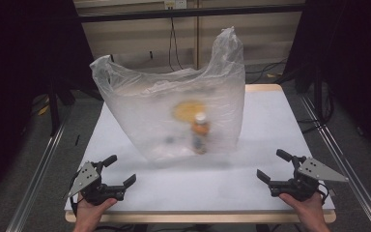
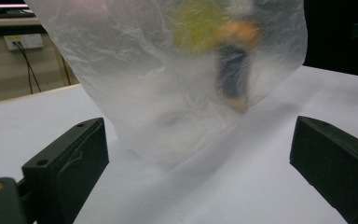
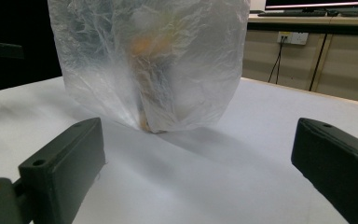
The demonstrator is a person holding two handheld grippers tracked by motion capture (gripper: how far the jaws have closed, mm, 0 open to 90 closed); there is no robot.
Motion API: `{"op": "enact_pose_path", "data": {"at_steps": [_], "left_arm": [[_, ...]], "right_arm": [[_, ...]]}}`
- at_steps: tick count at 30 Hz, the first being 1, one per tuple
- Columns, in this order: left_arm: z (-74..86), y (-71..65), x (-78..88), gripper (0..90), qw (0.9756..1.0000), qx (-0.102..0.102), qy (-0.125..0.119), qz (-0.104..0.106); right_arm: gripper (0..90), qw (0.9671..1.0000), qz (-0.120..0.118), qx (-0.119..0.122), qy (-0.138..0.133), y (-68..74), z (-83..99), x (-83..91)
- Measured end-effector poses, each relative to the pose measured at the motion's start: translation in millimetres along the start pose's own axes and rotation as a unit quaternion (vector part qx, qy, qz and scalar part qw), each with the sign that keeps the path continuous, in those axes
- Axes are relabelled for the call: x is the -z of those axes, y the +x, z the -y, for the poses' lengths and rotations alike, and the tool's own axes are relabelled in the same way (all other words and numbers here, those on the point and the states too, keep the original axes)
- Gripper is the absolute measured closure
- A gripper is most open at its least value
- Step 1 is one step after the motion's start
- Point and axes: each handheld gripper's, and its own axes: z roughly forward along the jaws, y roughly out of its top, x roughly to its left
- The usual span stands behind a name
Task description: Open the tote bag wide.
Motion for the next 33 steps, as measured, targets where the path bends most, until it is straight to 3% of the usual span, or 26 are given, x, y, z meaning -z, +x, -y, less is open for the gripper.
{"op": "enact_pose_path", "data": {"at_steps": [4,9,13,14,16,17,18,19,20,23,24,25,27,29,30,33], "left_arm": [[-0.6,1.7,-1.1,7.9,1.0000,0.004,-0.001,-0.002],[0.0,0.1,-2.8,17.5,0.9999,0.011,-0.003,0.004],[-2.2,0.1,-4.1,29.5,0.9997,0.003,0.003,0.023],[-2.5,-2.2,-5.3,32.6,0.9995,0.017,0.002,0.025],[-3.8,-0.8,-7.3,37.6,0.9996,0.008,0.007,0.028],[-4.2,-0.4,-8.9,41.3,0.9985,0.020,0.002,0.051],[-5.5,1.2,-9.6,47.1,0.9983,0.006,0.008,0.058],[-6.5,-1.1,-10.2,49.3,0.9990,0.007,0.010,0.044],[-6.8,-3.1,-11.7,50.4,0.9985,0.016,0.010,0.052],[-8.6,-5.6,-13.2,52.0,0.9979,0.002,0.025,0.059],[-9.6,-5.3,-13.0,53.9,0.9969,-0.002,0.030,0.073],[-10.8,-7.1,-13.0,55.7,0.9962,0.012,0.028,0.081],[-14.5,-6.5,-13.3,65.2,0.9959,0.001,0.029,0.085],[-17.8,-7.2,-16.5,71.1,0.9961,0.013,0.018,0.086],[-19.9,-5.2,-17.8,74.6,0.9955,0.003,0.024,0.091],[-20.8,-4.5,-25.4,80.1,0.9946,0.002,0.032,0.099]], "right_arm": [[6.4,0.9999,-0.002,-0.005,0.011,-2.2,0.9,-2.7],[22.8,0.9994,-0.018,-0.018,0.024,-4.9,0.1,-5.1],[35.5,0.9990,-0.031,-0.021,0.026,-5.8,-0.8,-8.6],[38.9,0.9988,-0.034,-0.023,0.027,-5.6,-1.1,-9.6],[44.0,0.9986,-0.036,-0.022,0.032,-6.2,-1.5,-12.1],[47.2,0.9983,-0.039,-0.025,0.035,-5.7,-1.8,-13.2],[49.9,0.9983,-0.039,-0.024,0.035,-5.8,-2.2,-14.3],[54.2,0.9981,-0.043,-0.025,0.036,-5.7,-3.0,-15.3],[57.4,0.9981,-0.044,-0.025,0.035,-5.8,-3.7,-16.5],[68.7,0.9980,-0.047,-0.027,0.031,-7.8,-7.0,-19.5],[71.0,0.9980,-0.047,-0.028,0.030,-9.0,-8.8,-20.1],[73.5,0.9980,-0.050,-0.027,0.029,-10.2,-10.6,-21.4],[80.1,0.9978,-0.054,-0.027,0.029,-12.4,-13.4,-23.4],[84.1,0.9972,-0.060,-0.027,0.034,-13.6,-15.5,-25.1],[85.6,0.9971,-0.062,-0.025,0.037,-13.7,-16.5,-25.4],[89.5,0.9956,-0.075,-0.031,0.047,-13.4,-21.7,-25.6]]}}
